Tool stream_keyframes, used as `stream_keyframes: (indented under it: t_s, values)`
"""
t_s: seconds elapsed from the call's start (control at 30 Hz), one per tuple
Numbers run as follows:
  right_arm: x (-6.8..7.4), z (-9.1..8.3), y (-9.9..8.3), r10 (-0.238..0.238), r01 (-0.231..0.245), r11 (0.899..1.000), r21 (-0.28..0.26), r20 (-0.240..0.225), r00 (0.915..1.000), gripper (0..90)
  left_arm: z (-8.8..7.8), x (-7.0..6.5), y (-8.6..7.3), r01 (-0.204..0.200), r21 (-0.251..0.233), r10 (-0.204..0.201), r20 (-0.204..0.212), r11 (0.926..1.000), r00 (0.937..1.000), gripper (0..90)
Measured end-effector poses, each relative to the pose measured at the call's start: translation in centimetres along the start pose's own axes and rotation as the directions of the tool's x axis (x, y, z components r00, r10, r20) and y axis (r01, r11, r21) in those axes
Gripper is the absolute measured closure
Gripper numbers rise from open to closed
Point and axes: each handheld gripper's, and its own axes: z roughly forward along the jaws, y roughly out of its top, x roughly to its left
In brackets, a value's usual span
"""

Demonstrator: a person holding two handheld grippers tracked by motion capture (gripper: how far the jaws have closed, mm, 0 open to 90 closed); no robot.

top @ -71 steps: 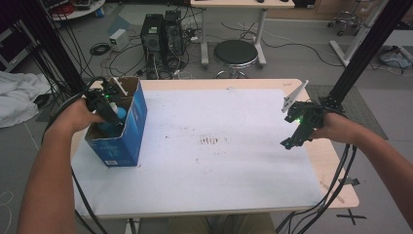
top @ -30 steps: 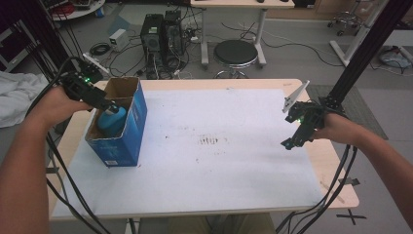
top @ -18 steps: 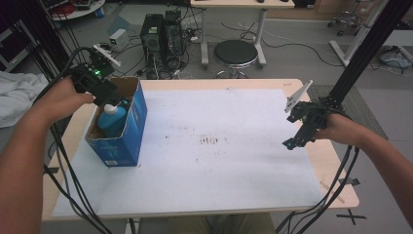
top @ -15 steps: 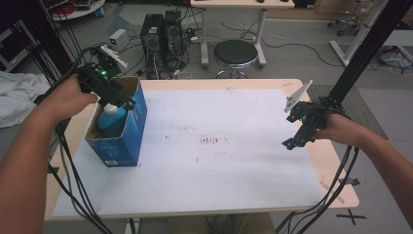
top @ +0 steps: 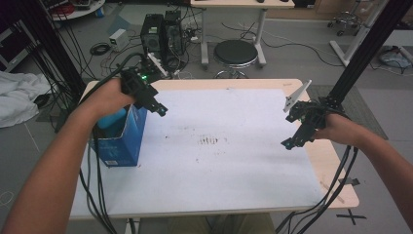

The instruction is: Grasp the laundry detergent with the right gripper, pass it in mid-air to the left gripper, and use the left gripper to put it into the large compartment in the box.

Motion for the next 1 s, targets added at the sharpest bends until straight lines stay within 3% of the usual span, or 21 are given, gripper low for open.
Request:
stream_keyframes:
  t_s: [0.17,0.23,0.37,0.6,0.67,0.8,1.0]
  values:
    - [0.1,0.0,0.2,-0.002,0.002,1.0,-0.002,0.0,1.0,0.9,1.6,-0.4,1.6,-0.054,0.009,0.054,0.025,0.9985,0.9982,26.1]
    - [0.1,0.0,0.2,-0.006,0.006,1.0,-0.005,0.0,1.0,0.9,2.2,-0.5,2.2,-0.074,0.02,0.073,0.038,0.997,0.9966,12.0]
    - [0.3,0.1,0.4,-0.008,0.008,1.0,-0.01,-0.003,1.0,0.9,3.1,-0.6,2.9,-0.104,0.031,0.102,0.053,0.9941,0.9933,11.4]
    - [0.4,0.1,0.8,-0.01,0.01,1.0,-0.016,-0.005,0.9999,0.9,4.5,-0.4,3.7,-0.129,0.057,0.126,0.047,0.99,0.9909,11.4]
    - [0.4,0.2,0.8,-0.009,0.009,1.0,-0.015,-0.003,1.0,0.9,4.8,-0.3,3.9,-0.124,0.069,0.121,0.044,0.9899,0.9916,4.3]
    - [0.3,0.3,0.9,-0.007,0.007,1.0,-0.014,-0.002,1.0,0.9,5.6,-0.1,4.3,-0.137,0.081,0.135,0.031,0.9873,0.9904,3.8]
    - [0.0,0.4,0.9,0.002,-0.002,1.0,-0.017,0.0,1.0,0.9,6.6,-0.3,5.0,-0.17,0.082,0.166,0.053,0.9819,0.9846,3.8]
